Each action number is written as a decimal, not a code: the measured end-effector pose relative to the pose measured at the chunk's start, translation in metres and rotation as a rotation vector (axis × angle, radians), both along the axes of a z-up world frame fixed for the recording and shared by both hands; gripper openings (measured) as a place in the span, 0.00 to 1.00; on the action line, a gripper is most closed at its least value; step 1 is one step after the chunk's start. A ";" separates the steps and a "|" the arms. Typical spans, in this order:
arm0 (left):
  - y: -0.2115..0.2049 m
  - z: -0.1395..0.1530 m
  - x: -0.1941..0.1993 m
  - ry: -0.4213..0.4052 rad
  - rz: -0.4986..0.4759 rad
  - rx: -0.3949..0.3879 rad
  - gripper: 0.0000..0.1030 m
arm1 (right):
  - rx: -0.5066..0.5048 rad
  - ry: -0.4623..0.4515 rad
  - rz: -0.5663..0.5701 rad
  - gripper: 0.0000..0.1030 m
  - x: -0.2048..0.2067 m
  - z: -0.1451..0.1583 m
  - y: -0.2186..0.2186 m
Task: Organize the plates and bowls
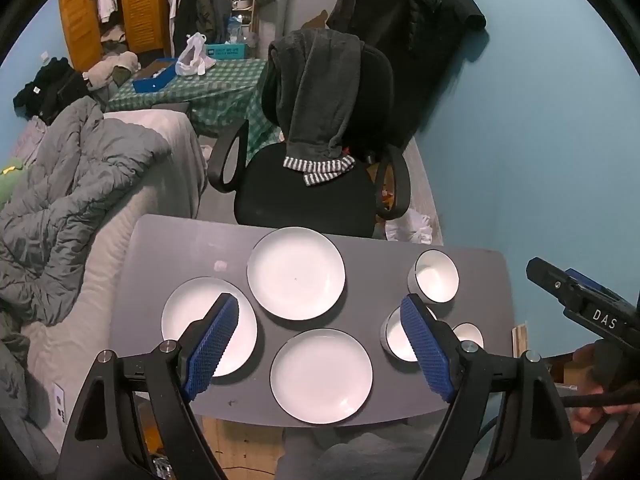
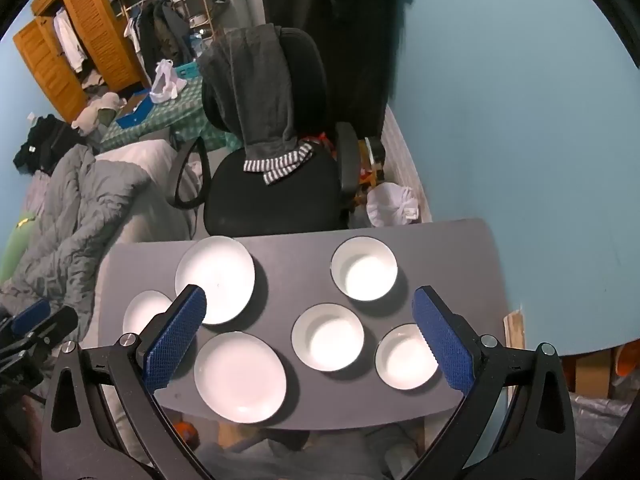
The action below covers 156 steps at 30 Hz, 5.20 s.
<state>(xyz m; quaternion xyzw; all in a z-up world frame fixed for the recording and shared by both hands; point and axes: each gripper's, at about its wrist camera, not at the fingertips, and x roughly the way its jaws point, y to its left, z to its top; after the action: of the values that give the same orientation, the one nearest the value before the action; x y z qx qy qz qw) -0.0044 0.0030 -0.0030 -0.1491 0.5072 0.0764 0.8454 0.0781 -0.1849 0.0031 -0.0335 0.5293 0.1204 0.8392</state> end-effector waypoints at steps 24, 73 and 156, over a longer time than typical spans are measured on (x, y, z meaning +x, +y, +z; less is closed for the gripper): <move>-0.007 0.001 -0.004 -0.002 -0.007 -0.008 0.82 | 0.001 0.008 0.003 0.98 -0.011 -0.011 -0.004; -0.003 -0.002 -0.005 0.010 0.005 -0.030 0.82 | -0.002 0.030 0.035 0.98 -0.017 -0.012 0.002; 0.024 -0.278 -0.055 0.329 -0.152 -0.151 0.82 | -0.044 0.398 0.183 0.89 -0.075 -0.283 0.033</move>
<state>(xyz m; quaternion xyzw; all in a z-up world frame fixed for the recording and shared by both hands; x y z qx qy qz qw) -0.0592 0.0265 -0.2813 -0.1589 0.6527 -0.0026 0.7407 0.0036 -0.1521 -0.2800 -0.0752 0.6816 0.1889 0.7029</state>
